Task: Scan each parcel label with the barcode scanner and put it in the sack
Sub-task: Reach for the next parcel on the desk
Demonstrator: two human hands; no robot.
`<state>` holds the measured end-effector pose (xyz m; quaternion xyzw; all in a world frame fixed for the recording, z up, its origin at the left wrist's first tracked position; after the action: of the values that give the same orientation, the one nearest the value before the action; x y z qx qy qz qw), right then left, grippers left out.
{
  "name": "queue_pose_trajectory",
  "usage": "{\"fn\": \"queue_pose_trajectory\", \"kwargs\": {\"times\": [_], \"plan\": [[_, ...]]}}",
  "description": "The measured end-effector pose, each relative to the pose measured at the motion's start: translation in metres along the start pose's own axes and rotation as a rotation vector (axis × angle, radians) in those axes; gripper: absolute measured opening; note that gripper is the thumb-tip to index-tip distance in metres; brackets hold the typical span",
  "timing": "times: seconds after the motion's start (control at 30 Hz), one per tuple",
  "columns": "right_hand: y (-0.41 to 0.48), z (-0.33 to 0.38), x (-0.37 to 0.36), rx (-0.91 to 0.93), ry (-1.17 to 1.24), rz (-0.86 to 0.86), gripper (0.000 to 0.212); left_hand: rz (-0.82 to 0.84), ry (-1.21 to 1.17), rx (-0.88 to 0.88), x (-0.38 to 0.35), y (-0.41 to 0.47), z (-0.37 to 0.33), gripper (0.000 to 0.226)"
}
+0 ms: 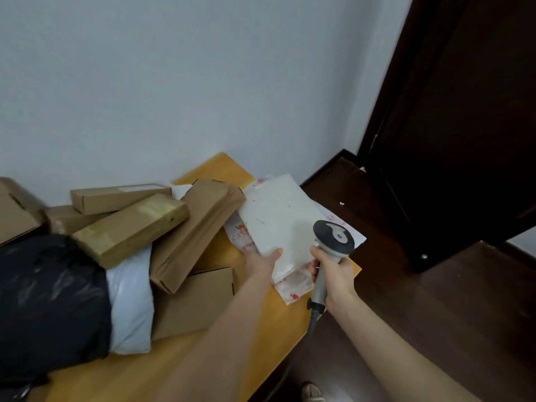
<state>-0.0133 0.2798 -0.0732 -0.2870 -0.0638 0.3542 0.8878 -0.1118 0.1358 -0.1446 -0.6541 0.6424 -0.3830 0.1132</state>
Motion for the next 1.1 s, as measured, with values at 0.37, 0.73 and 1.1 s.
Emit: {"fn": "queue_pose_trajectory", "kwargs": {"times": [0.37, 0.73, 1.1], "plan": [[0.039, -0.004, -0.011, -0.078, -0.048, 0.095, 0.015, -0.070, 0.021, 0.225, 0.017, 0.012, 0.009, 0.039], [-0.045, -0.005, -0.033, -0.182, -0.046, 0.238, 0.010, 0.009, 0.146, 0.133, 0.113, -0.039, -0.003, 0.033], [-0.193, -0.052, -0.049, -0.133, -0.047, 0.269, 0.012, -0.117, 0.472, -0.357, 0.238, -0.122, 0.013, 0.005]]}}
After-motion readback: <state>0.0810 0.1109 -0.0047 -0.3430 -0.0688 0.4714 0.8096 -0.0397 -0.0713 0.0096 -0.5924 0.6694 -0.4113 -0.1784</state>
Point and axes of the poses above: each hand's wrist, its own y-axis towards the middle knuckle, its own x-axis out of the back of the hand, z = x × y, the point moved 5 cm from there along y, towards the middle knuckle, and after that the axes turned 3 degrees about x, right-handed, at the moved point
